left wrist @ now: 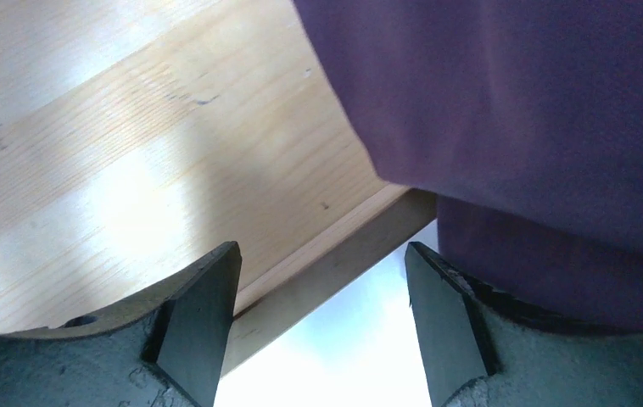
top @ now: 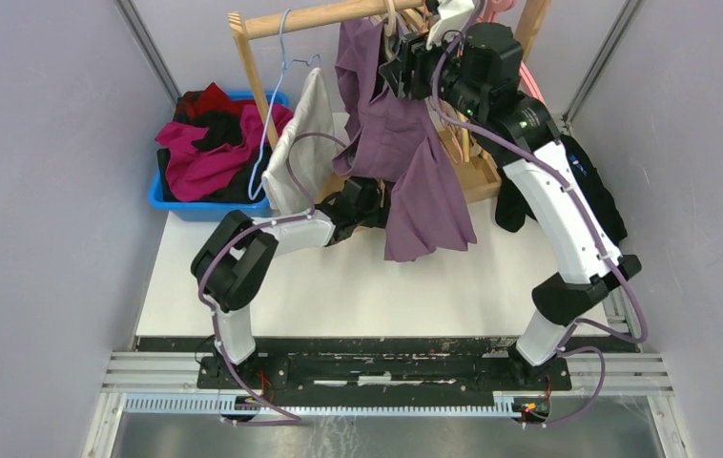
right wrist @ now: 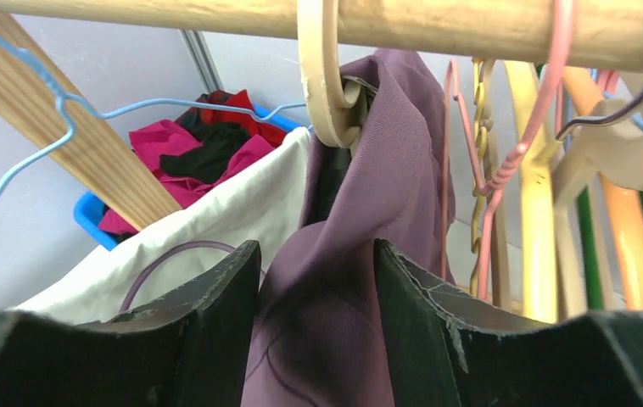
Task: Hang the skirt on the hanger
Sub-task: Place the hanger at the clothesline.
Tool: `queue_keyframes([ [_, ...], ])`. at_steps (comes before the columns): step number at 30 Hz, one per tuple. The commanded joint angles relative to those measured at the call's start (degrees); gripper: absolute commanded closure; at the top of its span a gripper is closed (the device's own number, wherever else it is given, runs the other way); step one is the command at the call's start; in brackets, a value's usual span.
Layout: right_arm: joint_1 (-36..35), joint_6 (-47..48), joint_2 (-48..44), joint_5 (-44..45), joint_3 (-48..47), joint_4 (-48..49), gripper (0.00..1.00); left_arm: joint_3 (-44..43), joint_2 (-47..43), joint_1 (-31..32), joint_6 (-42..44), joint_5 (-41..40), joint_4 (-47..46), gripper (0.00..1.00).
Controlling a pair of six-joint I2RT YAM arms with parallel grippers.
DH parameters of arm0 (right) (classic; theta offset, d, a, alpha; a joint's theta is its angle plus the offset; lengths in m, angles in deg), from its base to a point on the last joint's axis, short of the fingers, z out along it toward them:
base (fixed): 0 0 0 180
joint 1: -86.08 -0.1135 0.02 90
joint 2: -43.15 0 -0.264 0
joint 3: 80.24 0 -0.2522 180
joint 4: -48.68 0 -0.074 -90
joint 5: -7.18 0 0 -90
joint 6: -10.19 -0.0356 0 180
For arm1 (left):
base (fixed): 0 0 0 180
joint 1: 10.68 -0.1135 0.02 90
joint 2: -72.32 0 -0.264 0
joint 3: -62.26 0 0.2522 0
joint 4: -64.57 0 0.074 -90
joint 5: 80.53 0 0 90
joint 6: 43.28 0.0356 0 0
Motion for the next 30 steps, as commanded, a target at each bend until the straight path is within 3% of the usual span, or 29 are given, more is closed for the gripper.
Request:
queue_keyframes([
  [1,-0.4,0.4,-5.4,0.2,-0.5,0.5,0.42,5.0,-3.3,0.6,-2.6,-3.5,11.8,0.19],
  [2,-0.4,0.4,-5.8,0.3,-0.9,0.0,0.42,5.4,-3.9,0.7,-2.9,-3.9,12.4,0.04],
  [3,-0.4,0.3,-6.1,0.2,-1.5,-0.7,0.42,5.7,-4.6,0.6,-3.1,-4.3,13.1,0.00],
  [15,-0.1,-1.2,-11.8,3.5,1.2,-4.0,0.40,5.6,-7.2,0.7,-7.0,-6.2,21.4,0.01],
  [30,1.3,-3.3,-31.9,14.6,25.8,-5.8,0.35,7.1,-8.1,0.6,-15.9,-14.8,30.4,0.01],
])
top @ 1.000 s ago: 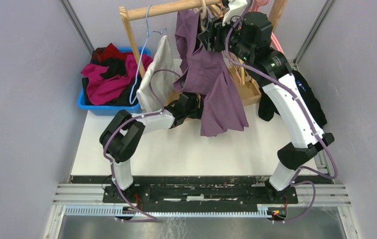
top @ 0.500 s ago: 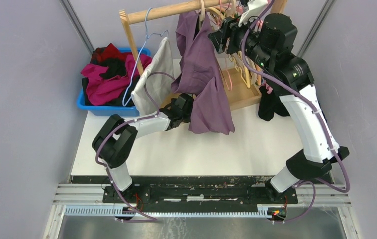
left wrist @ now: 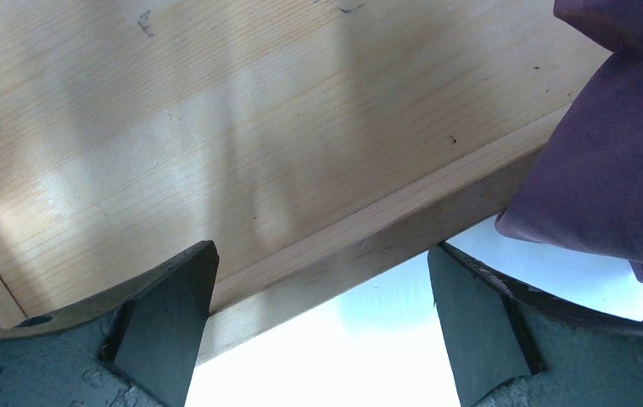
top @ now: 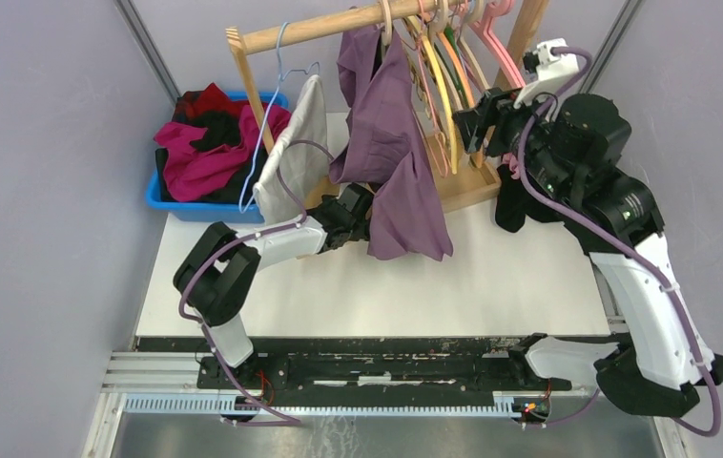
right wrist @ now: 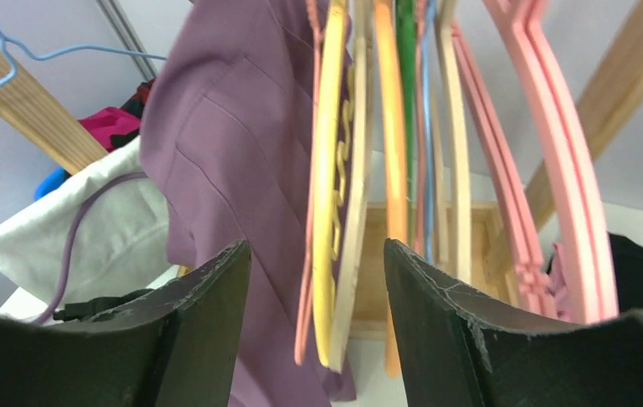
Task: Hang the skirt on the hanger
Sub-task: Place the hanger at the clothesline.
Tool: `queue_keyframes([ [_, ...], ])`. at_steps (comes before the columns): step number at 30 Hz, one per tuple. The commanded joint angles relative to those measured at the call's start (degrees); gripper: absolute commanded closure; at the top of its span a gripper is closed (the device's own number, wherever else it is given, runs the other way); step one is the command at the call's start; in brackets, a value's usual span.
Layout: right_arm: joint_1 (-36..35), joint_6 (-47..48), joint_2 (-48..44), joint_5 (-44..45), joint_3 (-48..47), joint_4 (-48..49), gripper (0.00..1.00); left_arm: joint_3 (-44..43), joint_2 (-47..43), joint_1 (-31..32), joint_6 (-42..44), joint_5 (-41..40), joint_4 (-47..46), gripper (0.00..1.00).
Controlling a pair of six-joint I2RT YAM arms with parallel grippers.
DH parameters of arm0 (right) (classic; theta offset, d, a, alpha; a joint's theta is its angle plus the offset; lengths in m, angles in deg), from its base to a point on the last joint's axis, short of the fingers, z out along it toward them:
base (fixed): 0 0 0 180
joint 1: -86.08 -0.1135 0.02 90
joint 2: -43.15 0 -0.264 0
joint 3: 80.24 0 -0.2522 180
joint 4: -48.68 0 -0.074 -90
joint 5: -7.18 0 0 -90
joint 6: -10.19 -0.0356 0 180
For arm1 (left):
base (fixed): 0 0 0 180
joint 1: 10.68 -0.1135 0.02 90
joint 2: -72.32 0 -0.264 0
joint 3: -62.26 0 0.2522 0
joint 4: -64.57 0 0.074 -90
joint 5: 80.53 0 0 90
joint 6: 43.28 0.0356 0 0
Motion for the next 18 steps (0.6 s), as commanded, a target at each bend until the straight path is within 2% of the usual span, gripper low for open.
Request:
queue_keyframes([
  [1,0.4,-1.0,-3.8,5.0,3.9,0.0,0.35,2.3,-0.4,-0.2,-8.3,-3.6,15.9,0.01],
  [7,1.1,-0.6,-6.7,6.5,9.3,-0.2,0.33,1.8,-5.6,-0.2,-5.4,-7.9,17.9,0.01],
  [12,1.8,-1.3,-7.4,5.9,12.9,0.5,0.32,2.7,-12.0,-0.2,-1.1,-10.9,11.8,0.01],
  [18,2.4,-2.2,-9.1,5.1,17.0,0.9,0.32,6.3,-20.7,-0.1,3.3,-6.4,4.9,0.01],
])
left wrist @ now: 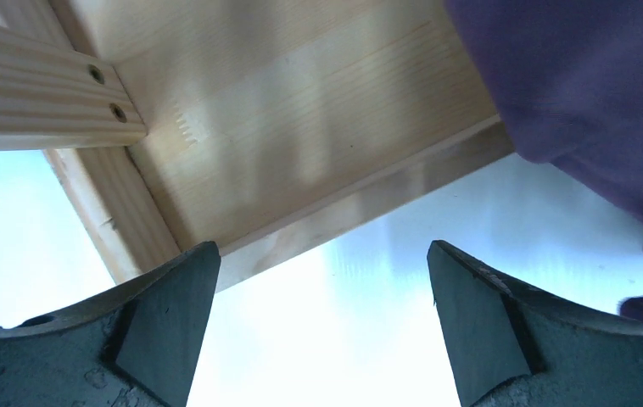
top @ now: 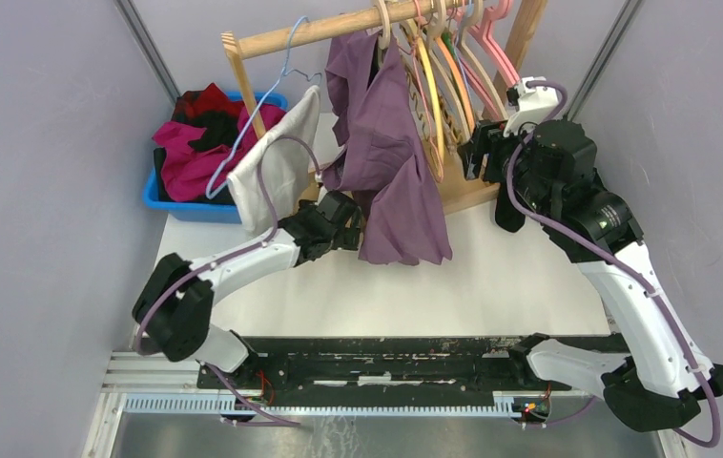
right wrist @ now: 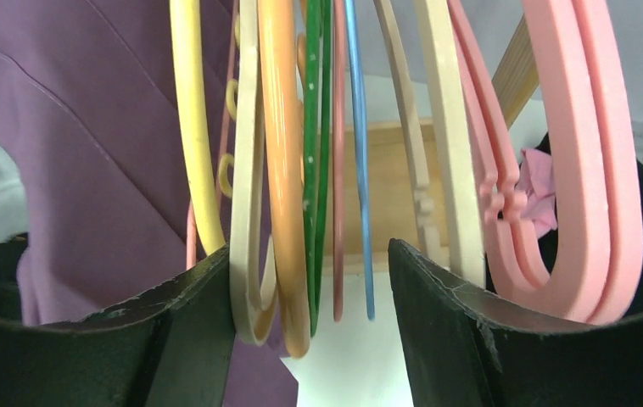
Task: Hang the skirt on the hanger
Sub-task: Place the hanger at the clothesline, then move the clothesline to the center of the board.
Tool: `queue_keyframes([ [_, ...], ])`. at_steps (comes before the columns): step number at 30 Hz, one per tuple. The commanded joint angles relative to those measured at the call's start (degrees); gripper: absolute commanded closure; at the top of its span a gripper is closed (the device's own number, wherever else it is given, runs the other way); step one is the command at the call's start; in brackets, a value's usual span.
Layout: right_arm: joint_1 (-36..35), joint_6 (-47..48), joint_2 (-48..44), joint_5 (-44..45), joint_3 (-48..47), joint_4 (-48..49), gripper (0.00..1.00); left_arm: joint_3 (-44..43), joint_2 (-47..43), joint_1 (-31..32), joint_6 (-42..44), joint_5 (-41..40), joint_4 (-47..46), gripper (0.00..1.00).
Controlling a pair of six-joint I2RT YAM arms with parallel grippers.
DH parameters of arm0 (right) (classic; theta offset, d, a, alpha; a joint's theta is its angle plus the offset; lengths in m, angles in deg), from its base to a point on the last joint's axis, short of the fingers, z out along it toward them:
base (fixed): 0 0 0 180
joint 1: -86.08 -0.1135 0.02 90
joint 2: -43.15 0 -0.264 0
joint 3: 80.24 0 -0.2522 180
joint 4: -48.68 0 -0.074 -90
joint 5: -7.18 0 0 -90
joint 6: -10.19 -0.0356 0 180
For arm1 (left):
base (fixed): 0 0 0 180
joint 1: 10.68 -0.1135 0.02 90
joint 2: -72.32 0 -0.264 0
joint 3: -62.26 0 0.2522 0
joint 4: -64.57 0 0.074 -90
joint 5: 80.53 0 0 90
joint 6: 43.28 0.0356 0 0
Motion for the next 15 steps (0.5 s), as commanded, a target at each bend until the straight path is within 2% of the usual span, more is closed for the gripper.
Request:
queue_keyframes([
  [1,0.7,-1.2,-2.7,0.3,2.5,1.9,0.32,1.5,-8.7,-0.7,2.3,-0.1,-5.9,0.01],
  [8,1.7,-2.5,-4.9,-0.7,7.5,2.6,0.32,4.3,-13.6,-0.6,-1.2,5.7,-3.1,0.01],
  [15,2.2,-3.3,-6.1,-1.9,10.2,3.0,0.31,11.2,-13.0,0.4,-3.8,9.2,-9.6,0.00],
])
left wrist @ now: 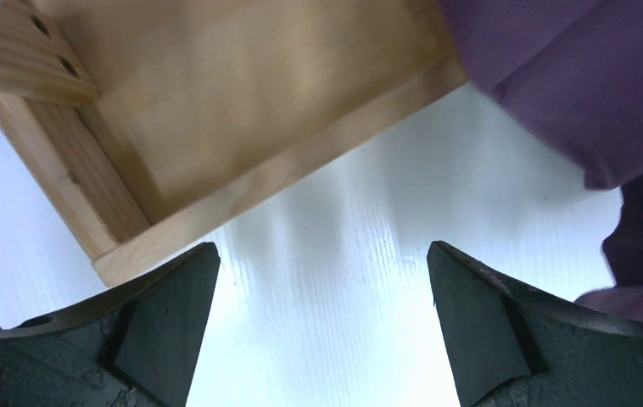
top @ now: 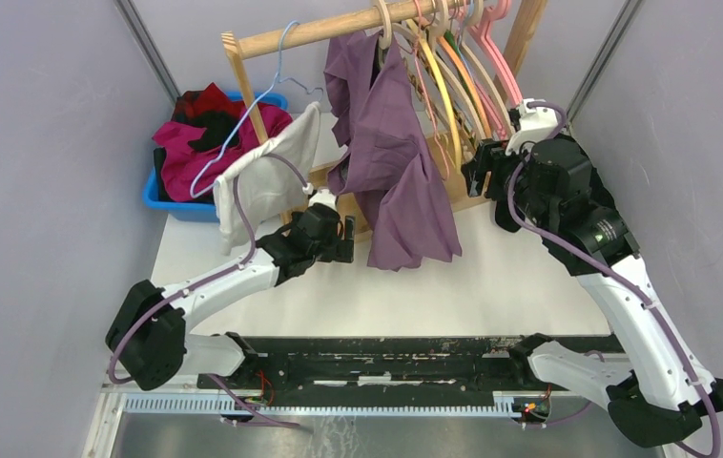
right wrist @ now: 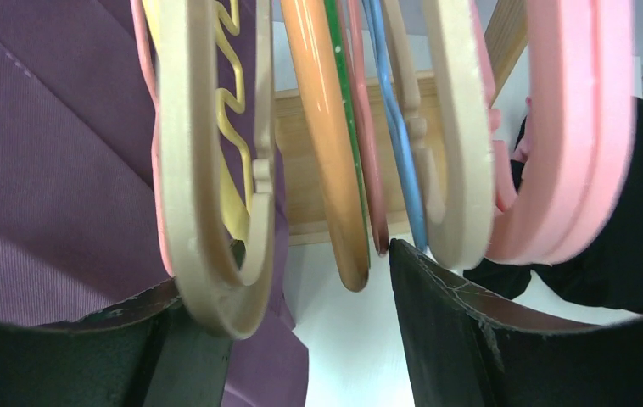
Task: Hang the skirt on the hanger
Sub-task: Move the clothesline to the center of the board.
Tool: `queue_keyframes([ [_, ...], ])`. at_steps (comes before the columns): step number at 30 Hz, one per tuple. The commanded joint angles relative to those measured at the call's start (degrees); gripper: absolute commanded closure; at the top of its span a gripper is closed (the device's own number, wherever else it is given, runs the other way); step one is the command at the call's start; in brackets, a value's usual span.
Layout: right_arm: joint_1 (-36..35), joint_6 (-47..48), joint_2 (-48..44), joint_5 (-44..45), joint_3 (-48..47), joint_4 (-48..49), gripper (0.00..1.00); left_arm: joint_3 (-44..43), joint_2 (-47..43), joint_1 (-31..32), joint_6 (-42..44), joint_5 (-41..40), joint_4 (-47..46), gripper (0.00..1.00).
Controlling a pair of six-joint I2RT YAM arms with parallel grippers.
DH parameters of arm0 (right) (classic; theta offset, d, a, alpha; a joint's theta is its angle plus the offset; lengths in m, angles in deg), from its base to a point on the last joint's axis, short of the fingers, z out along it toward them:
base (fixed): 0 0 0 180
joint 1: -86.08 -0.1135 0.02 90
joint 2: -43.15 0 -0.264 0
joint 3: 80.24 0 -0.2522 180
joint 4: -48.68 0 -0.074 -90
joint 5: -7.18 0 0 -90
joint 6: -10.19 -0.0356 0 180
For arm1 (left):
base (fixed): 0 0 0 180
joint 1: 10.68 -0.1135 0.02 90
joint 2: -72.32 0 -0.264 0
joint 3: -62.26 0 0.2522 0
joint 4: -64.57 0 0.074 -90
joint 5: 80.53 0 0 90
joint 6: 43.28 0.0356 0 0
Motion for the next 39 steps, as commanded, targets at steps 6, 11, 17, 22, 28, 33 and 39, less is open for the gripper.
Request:
queue_keyframes([
  [6,0.4,-1.3,-1.9,-1.4,1.5,2.0,0.31,7.4,1.9,3.3,-2.8,5.4,-13.8,0.00],
  [11,0.5,-1.6,-2.2,-1.6,2.8,2.2,0.31,9.8,3.8,6.0,-2.3,2.6,-16.6,0.02],
  [17,0.6,-1.8,-2.8,-2.1,5.0,2.8,0.31,10.9,7.0,8.5,-6.3,0.8,-16.3,0.12],
  [22,0.7,-1.9,-3.0,-2.7,6.4,3.3,0.31,10.7,10.7,9.7,-8.3,-2.7,-16.7,0.13],
  [28,0.8,-2.0,-4.3,-3.2,8.1,3.1,0.31,5.0,18.4,9.1,-7.8,-5.7,-15.1,0.21],
  [33,0.9,-1.7,-5.6,-2.7,9.1,1.8,0.31,2.9,22.3,5.7,-7.0,-4.6,-16.1,0.21],
  [39,1.2,-1.2,-7.1,-2.2,10.5,0.9,0.31,1.3,24.2,-0.7,-5.3,-1.4,-16.3,0.21],
])
